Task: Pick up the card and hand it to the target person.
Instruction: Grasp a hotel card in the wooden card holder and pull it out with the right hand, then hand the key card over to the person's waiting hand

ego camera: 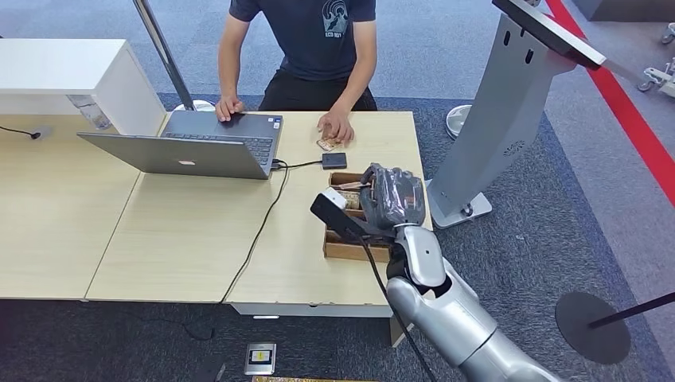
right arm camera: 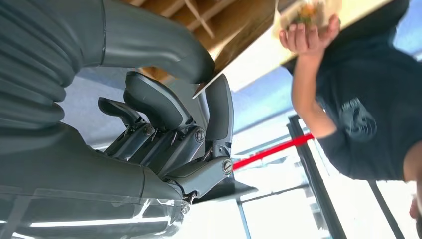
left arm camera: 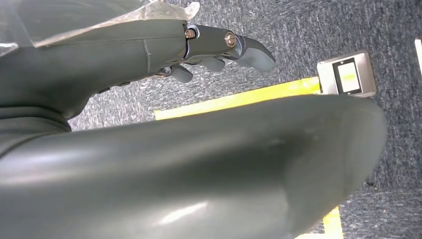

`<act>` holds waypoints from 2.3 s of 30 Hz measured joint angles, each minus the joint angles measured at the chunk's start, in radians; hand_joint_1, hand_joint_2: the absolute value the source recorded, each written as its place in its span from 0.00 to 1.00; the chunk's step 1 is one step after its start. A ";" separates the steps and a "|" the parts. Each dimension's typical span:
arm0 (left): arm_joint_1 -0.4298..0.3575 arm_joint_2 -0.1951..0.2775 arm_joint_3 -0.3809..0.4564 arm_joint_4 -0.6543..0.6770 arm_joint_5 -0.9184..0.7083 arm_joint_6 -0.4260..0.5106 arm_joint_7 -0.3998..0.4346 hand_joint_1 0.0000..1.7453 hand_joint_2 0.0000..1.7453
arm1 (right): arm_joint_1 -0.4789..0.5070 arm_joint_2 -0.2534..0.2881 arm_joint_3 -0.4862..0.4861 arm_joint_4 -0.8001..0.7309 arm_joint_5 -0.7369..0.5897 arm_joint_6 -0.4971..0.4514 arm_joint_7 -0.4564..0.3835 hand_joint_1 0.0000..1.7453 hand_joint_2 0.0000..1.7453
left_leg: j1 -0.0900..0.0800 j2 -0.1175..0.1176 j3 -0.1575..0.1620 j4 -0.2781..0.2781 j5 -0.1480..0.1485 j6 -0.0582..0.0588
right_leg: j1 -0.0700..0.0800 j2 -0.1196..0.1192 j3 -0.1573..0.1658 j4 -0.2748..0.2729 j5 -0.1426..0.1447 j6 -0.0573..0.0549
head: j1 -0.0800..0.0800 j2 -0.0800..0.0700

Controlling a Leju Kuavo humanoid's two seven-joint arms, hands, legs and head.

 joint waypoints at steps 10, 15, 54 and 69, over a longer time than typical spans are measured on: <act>-0.015 0.000 -0.035 0.000 -0.008 -0.007 0.015 0.00 0.00 | -0.124 0.032 -0.004 0.146 -0.068 -0.138 -0.111 1.00 1.00 | 0.000 0.000 -0.001 0.000 0.000 0.000 | 0.000 0.000 0.000 0.001 0.000 0.000 | 0.000 0.000; -0.025 -0.001 -0.054 0.000 -0.009 -0.013 0.018 0.00 0.00 | -0.220 0.084 -0.007 0.354 -0.129 -0.233 -0.211 1.00 1.00 | 0.000 0.000 -0.001 0.000 0.000 0.000 | 0.000 0.000 -0.001 0.001 0.000 0.000 | 0.000 0.000; -0.033 0.000 -0.096 0.000 0.045 -0.017 -0.008 0.00 0.00 | -0.365 0.223 -0.046 0.785 -0.270 -0.254 -0.363 0.00 1.00 | 0.000 0.000 -0.001 0.000 0.000 0.000 | 0.000 0.000 -0.001 0.001 0.000 0.000 | 0.000 0.000; 0.003 0.024 -0.096 0.000 0.126 -0.017 -0.049 0.00 0.00 | -0.043 -0.017 -0.170 0.252 -1.068 0.157 -0.557 0.00 1.00 | -0.001 -0.001 -0.001 0.001 -0.001 0.001 | 0.001 0.000 -0.001 -0.001 0.000 0.000 | 0.000 0.000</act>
